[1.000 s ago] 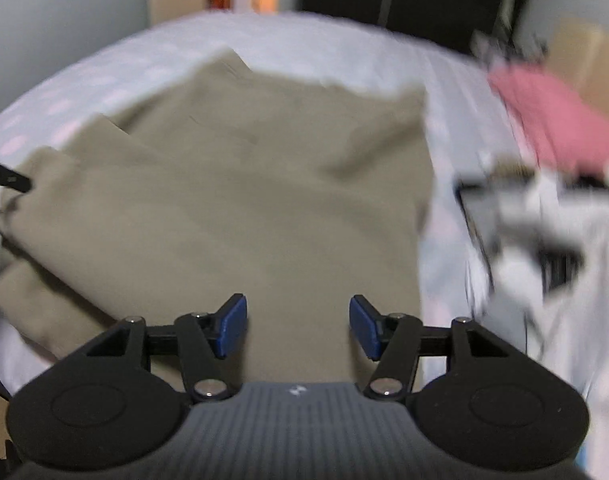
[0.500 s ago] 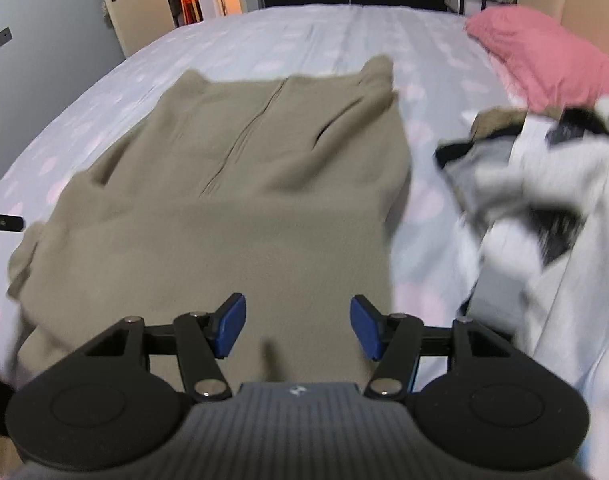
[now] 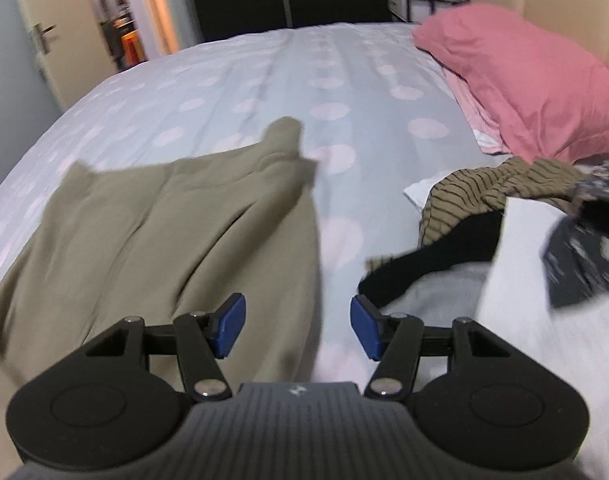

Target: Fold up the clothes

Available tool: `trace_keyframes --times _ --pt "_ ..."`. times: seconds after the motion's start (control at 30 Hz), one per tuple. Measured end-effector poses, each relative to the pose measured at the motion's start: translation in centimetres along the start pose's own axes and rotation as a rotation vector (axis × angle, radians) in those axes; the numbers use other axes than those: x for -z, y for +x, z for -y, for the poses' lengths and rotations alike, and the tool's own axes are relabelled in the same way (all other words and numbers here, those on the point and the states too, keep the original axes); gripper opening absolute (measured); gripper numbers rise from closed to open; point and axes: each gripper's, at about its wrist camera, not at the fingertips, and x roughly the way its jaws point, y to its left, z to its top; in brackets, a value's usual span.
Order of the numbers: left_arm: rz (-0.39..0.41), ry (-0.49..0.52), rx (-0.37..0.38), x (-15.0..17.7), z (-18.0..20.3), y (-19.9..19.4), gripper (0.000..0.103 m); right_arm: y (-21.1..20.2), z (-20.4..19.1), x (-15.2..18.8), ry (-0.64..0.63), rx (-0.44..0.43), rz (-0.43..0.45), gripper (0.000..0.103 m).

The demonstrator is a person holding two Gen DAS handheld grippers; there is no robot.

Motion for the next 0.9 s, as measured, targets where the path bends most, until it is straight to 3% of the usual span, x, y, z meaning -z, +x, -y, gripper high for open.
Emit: trace_keyframes --times 0.2,0.37,0.43,0.5,0.67,0.7,0.8,0.9 --pt "-0.012 0.058 0.005 -3.1 0.9 8.2 0.054 8.2 1.4 -4.2 0.048 0.001 -0.006 0.061" --pt "-0.005 0.07 0.011 -4.8 1.6 12.7 0.055 12.4 2.1 -6.3 0.069 -0.035 0.007 0.061" --pt "0.002 0.06 0.005 -5.0 1.5 13.8 0.05 13.6 2.4 -6.9 0.079 -0.055 0.013 0.061" --pt "0.01 0.026 0.027 -4.8 1.2 14.3 0.032 14.6 2.5 -7.2 0.085 -0.076 0.013 0.061" --pt "0.055 0.015 0.054 -4.3 0.9 13.4 0.013 16.8 1.7 -7.4 0.106 -0.121 -0.006 0.061" --pt "0.067 0.006 0.064 -4.4 0.7 13.0 0.011 17.3 1.5 -7.4 0.118 -0.129 -0.016 0.059" --pt "0.121 -0.022 0.081 -4.9 -0.1 10.9 0.009 17.2 1.2 -7.3 0.163 -0.151 -0.012 0.008" --pt "0.164 -0.119 0.09 -5.1 -1.9 9.7 0.009 14.3 1.1 -7.9 0.165 -0.098 0.109 0.006"
